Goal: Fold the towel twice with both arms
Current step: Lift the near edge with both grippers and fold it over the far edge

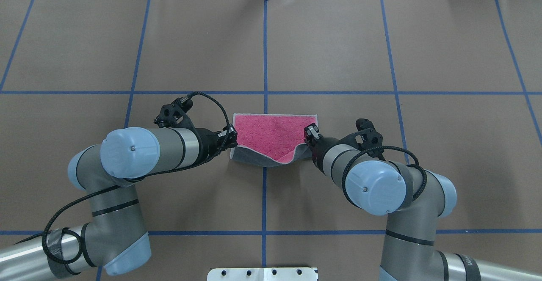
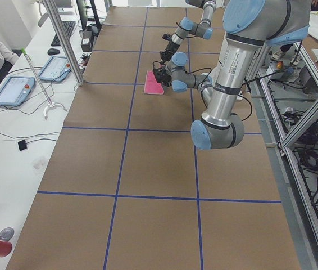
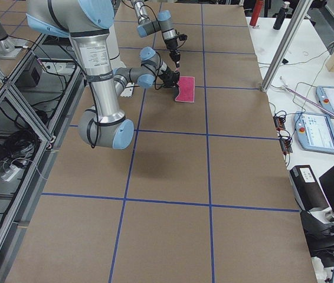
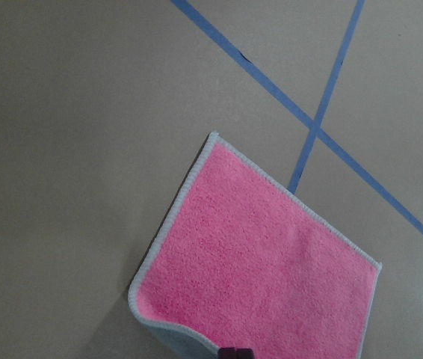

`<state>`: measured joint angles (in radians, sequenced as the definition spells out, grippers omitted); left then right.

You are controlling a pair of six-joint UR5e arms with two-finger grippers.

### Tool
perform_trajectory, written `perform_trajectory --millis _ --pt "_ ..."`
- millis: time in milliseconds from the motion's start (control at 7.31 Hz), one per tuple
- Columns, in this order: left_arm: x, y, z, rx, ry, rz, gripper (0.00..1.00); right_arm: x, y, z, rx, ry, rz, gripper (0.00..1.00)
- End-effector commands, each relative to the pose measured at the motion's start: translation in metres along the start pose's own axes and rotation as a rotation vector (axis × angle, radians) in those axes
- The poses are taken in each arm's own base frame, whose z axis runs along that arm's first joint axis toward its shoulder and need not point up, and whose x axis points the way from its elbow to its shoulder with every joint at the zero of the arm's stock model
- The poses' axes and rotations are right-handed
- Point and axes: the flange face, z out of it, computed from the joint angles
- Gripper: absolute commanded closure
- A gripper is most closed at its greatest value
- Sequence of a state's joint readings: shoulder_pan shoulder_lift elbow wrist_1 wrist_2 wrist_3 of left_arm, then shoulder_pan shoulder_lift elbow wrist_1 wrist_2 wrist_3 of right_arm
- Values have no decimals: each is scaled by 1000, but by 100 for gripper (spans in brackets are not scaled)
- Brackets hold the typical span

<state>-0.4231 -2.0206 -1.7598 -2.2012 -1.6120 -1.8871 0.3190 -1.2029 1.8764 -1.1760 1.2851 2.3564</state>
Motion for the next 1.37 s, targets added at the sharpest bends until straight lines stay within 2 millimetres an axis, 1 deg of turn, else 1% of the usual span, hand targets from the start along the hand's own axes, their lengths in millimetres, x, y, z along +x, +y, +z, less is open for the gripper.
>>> perform_trajectory --millis 0,274,410,547,684,821,957,1094,1231 --pt "5 -21 4 35 -3 -4 100 -13 -10 9 26 -11 -11 100" --pt "2 -28 12 49 -18 -8 100 -16 -19 20 51 -7 -15 100" --pt "3 -31 21 55 -27 -10 100 -13 -21 29 62 2 -29 100" --pt "2 -32 34 58 -37 -10 100 -11 -23 34 69 8 -34 100" --pt "7 -31 39 58 -38 -10 100 -12 -25 34 73 8 -33 100" --pt "8 -31 39 58 -38 -10 100 -13 -26 39 80 10 -34 100" --pt "7 -32 40 60 -39 -11 100 -20 -22 49 88 11 -31 100" --pt "6 -32 41 61 -42 -9 100 -26 -20 54 94 9 -28 100" --pt "7 -34 40 63 -41 -10 100 -28 -22 55 96 8 -28 100"
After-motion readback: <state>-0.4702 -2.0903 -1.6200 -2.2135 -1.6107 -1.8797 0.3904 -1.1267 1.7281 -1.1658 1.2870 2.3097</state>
